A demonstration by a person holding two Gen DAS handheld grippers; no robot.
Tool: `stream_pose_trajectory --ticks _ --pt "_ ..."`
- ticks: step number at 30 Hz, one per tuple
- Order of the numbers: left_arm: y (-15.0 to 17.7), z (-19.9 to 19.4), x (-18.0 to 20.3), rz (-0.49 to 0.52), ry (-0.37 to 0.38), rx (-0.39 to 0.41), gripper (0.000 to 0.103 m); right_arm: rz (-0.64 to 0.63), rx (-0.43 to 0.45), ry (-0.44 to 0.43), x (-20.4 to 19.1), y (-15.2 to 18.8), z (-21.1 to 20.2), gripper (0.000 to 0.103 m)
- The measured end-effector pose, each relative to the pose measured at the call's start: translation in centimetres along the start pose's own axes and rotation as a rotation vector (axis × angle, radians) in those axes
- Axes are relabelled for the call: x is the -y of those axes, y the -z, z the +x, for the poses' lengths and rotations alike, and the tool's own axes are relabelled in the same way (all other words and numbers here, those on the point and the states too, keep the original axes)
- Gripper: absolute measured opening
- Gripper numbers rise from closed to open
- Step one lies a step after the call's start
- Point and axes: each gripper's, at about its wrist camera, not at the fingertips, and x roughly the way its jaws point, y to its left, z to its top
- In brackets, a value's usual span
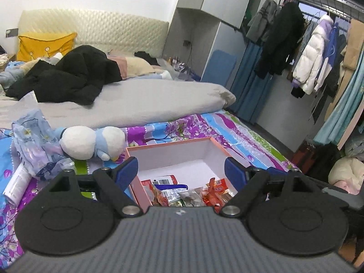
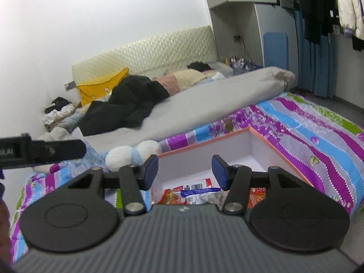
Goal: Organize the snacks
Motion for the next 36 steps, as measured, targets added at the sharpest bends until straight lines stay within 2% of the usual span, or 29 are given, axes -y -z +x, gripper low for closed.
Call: stream_pose_trajectory --ticks 9,12,17,28,36 --pt "4.0 -6.0 2.2 0.021 -0.016 0.051 0.086 0.001 0.018 -0.002 -0.5 2.6 -5.4 0.055" --pt "5.5 -7.2 2.4 0.028 -0.044 0.046 0.086 0.003 0.009 -0.004 -0.3 3.5 -6.8 0.055" --pt "7.9 -9.0 2.3 0.005 -0.048 0.039 0.086 0.030 -0.003 0.012 0.7 5.3 -9.1 0.055" --pt "11.8 -9.9 2.1 0.006 -0.067 0.011 0.086 0.008 -0.045 -0.001 1.3 8.8 -10.1 0.055" --pt "11.8 -9.4 1.3 0.008 -0.092 0.004 0.086 -0.004 -0.039 0.003 1.2 8.8 -9.8 0.055"
